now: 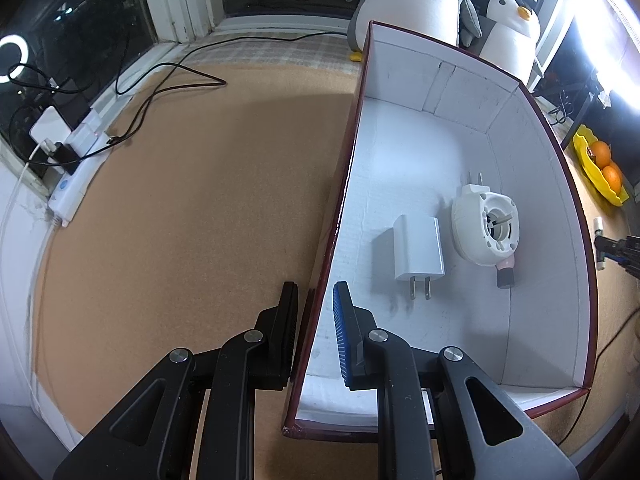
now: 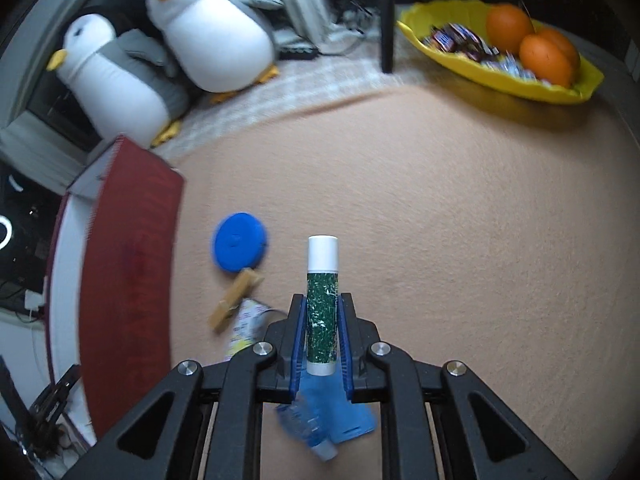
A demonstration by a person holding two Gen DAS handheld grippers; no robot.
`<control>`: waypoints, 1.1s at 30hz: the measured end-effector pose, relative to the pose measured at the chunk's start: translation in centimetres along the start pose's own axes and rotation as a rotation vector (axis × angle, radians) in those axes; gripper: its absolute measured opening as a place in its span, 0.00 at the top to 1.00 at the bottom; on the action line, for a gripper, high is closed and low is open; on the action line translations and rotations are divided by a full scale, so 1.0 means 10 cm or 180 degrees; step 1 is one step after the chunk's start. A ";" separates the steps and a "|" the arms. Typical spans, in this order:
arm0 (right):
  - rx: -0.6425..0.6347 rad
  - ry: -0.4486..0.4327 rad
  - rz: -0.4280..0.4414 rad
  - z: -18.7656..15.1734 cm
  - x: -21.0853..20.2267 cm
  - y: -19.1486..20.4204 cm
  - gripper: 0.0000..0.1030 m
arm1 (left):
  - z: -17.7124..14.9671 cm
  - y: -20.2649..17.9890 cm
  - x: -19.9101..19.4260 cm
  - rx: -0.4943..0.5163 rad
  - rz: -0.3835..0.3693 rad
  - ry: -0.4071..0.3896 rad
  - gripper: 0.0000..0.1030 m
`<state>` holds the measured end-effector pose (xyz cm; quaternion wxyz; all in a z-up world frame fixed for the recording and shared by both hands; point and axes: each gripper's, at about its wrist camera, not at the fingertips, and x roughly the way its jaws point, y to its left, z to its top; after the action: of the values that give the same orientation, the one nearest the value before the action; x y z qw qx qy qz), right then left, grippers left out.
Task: Organize rigid objects
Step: 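Carry the glue stick into the box and release it with the right gripper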
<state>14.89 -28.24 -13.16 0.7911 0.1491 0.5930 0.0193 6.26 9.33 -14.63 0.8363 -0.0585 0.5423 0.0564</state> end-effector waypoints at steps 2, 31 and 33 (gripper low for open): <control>-0.0106 -0.0076 0.0083 -0.02 -0.12 0.16 0.87 | 0.00 0.00 0.00 -0.0005 -0.0006 -0.0007 0.84; -0.1840 -0.0186 0.0551 -0.59 -0.44 2.10 0.87 | -0.05 0.06 -0.04 -0.0104 -0.0016 -0.0087 0.88; -0.1904 -0.0160 0.0547 -0.63 -0.41 2.14 0.87 | -0.05 0.06 -0.04 -0.0116 -0.0012 -0.0091 0.88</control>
<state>10.92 -7.29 -5.39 0.8097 -0.0402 0.5265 0.2560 5.60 9.79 -14.47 0.8428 -0.0739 0.5291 0.0656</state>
